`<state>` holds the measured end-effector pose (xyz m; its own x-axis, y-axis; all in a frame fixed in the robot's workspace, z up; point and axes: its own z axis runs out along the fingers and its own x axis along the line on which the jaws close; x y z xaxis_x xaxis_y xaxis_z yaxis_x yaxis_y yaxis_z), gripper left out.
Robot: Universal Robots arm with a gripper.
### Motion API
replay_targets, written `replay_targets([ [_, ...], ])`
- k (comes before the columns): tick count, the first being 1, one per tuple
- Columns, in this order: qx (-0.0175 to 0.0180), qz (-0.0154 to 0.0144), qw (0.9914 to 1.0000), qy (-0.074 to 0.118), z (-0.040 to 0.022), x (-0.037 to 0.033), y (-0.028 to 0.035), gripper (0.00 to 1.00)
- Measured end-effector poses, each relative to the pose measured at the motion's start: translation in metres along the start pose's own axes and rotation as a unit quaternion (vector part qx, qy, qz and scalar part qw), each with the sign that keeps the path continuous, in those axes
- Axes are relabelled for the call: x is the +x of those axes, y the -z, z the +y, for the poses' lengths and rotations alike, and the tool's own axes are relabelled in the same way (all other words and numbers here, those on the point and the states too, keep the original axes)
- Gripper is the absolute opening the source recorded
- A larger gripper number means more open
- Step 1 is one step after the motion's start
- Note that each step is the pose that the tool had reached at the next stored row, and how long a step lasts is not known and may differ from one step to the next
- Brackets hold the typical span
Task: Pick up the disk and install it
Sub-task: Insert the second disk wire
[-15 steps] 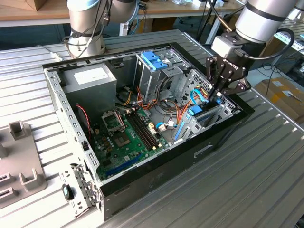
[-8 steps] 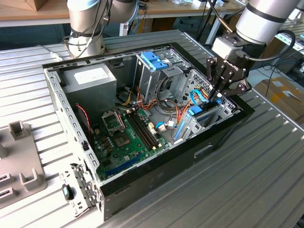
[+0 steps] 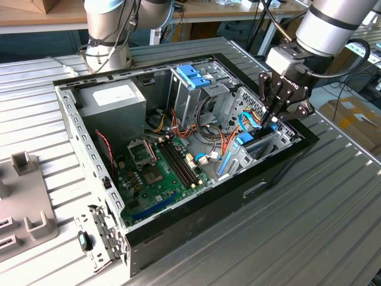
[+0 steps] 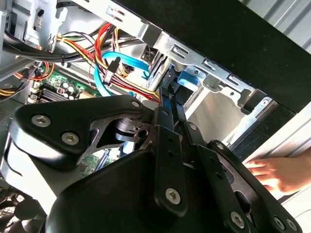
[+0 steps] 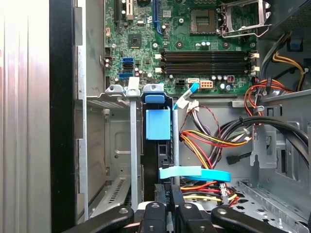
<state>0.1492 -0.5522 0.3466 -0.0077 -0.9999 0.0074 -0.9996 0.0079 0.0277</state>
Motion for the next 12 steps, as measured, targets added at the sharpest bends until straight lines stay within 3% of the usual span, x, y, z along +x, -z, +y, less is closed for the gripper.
replay_targets([
  [8, 0.0, -0.0002, 1.0, 0.0, 0.0, 0.0018, -0.002, 0.16],
  [12, 0.0, 0.0, 1.0, 0.0, 0.0, 0.0018, -0.006, 0.16],
])
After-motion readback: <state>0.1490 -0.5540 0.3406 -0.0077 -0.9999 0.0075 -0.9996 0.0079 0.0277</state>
